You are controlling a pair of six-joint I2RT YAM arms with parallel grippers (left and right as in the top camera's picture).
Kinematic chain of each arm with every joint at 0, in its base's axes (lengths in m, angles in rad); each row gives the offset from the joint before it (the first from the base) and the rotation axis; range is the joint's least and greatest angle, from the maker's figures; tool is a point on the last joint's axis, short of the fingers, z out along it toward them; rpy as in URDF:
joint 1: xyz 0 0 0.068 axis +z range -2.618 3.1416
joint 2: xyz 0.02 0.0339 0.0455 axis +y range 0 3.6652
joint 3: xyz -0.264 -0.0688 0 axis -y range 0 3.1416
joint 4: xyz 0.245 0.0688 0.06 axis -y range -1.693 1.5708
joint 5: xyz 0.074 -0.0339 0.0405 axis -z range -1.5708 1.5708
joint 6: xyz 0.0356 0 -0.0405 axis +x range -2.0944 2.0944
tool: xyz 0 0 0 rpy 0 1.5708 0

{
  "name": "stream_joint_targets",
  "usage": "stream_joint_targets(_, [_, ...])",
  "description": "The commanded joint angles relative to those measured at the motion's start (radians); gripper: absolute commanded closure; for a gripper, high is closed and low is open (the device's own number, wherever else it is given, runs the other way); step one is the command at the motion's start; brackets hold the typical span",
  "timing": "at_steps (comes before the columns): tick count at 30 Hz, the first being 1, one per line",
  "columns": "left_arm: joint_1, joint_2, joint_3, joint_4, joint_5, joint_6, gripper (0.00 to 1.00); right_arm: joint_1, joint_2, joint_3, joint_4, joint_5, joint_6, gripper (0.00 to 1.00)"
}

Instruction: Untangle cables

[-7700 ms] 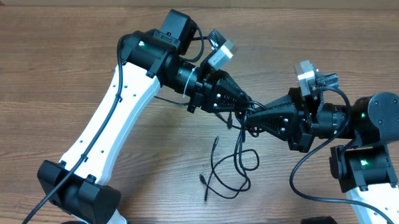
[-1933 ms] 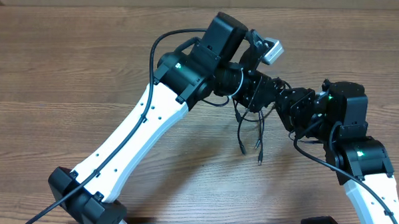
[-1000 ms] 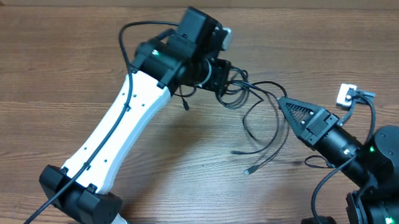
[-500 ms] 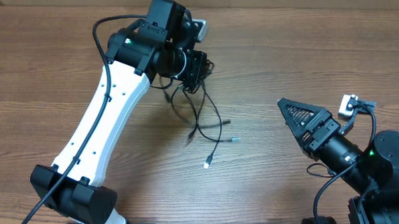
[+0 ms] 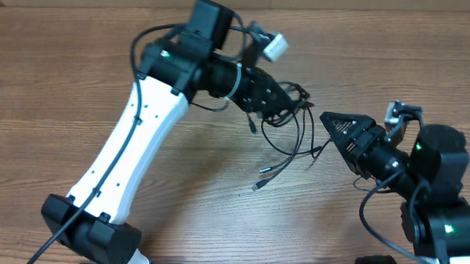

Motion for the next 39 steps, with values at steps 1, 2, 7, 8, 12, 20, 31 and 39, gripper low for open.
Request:
stream_joint_targets(1, [-0.067, -0.003, 0.013, 0.028, -0.057, 0.019, 0.96, -0.005, 0.030, 0.007, 0.009, -0.024, -0.006, 0.31])
stream_joint_targets(2, [-0.091, -0.003, 0.013, 0.039, -0.122, 0.018, 0.96, -0.005, 0.041, 0.007, 0.009, -0.024, -0.006, 0.31])
stream_joint_targets(7, [-0.141, -0.003, 0.013, 0.061, -0.190, -0.008, 0.96, -0.005, 0.052, 0.007, 0.012, -0.023, -0.006, 0.37])
stream_joint_targets(8, [-0.150, -0.003, 0.013, 0.077, -0.183, -0.027, 0.96, -0.005, 0.052, 0.007, 0.012, -0.023, -0.006, 0.46])
stream_joint_targets(12, [-0.166, -0.003, 0.013, 0.128, -0.130, -0.073, 0.96, -0.005, 0.053, 0.007, -0.027, 0.032, -0.010, 0.72])
stream_joint_targets(20, [-0.166, -0.003, 0.013, 0.140, -0.060, -0.072, 0.96, -0.005, 0.055, 0.006, -0.062, 0.076, -0.029, 0.82])
stream_joint_targets(31, [-0.167, -0.003, 0.013, 0.141, -0.120, -0.065, 0.96, -0.005, 0.080, 0.006, -0.090, 0.009, -0.029, 0.71])
stream_joint_targets(39, [-0.167, -0.003, 0.013, 0.106, -0.310, -0.076, 0.96, -0.005, 0.080, 0.006, 0.011, -0.042, -0.026, 0.66])
